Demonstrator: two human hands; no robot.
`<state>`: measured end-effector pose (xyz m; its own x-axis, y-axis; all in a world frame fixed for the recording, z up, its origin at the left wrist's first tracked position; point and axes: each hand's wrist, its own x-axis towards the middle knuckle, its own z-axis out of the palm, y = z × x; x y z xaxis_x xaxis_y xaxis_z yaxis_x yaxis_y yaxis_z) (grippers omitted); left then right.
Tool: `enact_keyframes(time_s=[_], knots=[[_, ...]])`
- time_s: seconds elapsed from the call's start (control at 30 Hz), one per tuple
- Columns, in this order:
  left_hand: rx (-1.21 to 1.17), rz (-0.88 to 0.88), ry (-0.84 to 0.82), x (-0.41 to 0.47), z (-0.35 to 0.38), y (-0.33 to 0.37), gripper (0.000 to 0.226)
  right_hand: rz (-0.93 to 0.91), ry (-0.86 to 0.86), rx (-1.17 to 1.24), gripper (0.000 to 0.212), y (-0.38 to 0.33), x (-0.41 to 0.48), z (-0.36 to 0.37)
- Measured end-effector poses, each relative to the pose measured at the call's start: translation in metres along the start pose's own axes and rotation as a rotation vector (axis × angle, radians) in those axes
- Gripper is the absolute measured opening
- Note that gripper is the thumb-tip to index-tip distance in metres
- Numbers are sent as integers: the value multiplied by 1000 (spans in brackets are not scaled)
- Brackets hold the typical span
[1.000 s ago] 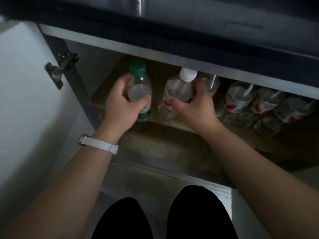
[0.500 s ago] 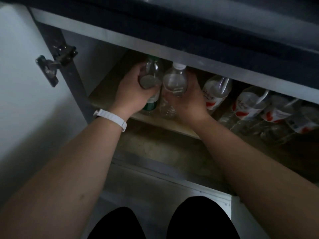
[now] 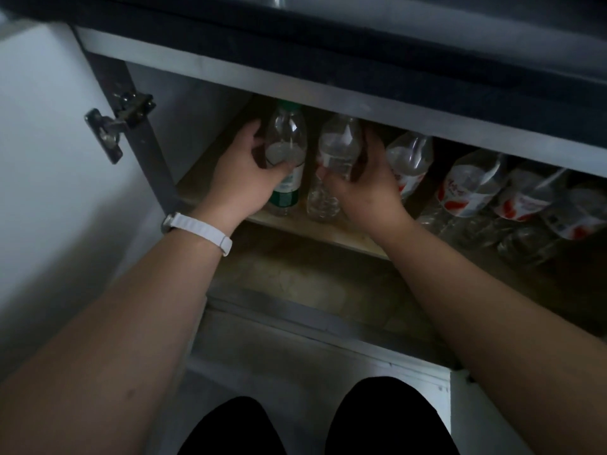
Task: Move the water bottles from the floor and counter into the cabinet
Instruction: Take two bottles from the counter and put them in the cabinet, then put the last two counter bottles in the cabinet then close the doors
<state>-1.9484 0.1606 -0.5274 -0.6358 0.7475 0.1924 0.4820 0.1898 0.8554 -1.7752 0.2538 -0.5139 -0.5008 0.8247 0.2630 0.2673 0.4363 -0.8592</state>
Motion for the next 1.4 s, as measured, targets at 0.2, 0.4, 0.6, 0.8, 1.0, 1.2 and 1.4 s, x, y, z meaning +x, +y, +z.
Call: enact_keyframes(time_s=[0.2, 0.4, 0.6, 0.8, 1.0, 1.2, 1.4], knots=[[187, 74, -68, -47, -17, 22, 56, 6, -108, -221, 62, -10, -40, -27], [448, 61, -207, -106, -46, 82, 53, 38, -379, -535, 55, -60, -77, -83], [591, 148, -308, -150, -89, 159, 45, 36, -572, -777, 58, -142, -105, -146], [638, 247, -341, -183, -139, 253, 47, -13, -604, -857, 57, -233, -125, -204], [696, 305, -433, -198, -186, 331, 51, -30, -570, -903, 58, -321, -147, -257], [726, 451, -445, -208, -217, 389, 50, 9, -476, -956, 57, -390, -176, -298], [702, 603, -473, -224, -215, 434, 51, 97, -365, -987, 60, -428, -213, -342]])
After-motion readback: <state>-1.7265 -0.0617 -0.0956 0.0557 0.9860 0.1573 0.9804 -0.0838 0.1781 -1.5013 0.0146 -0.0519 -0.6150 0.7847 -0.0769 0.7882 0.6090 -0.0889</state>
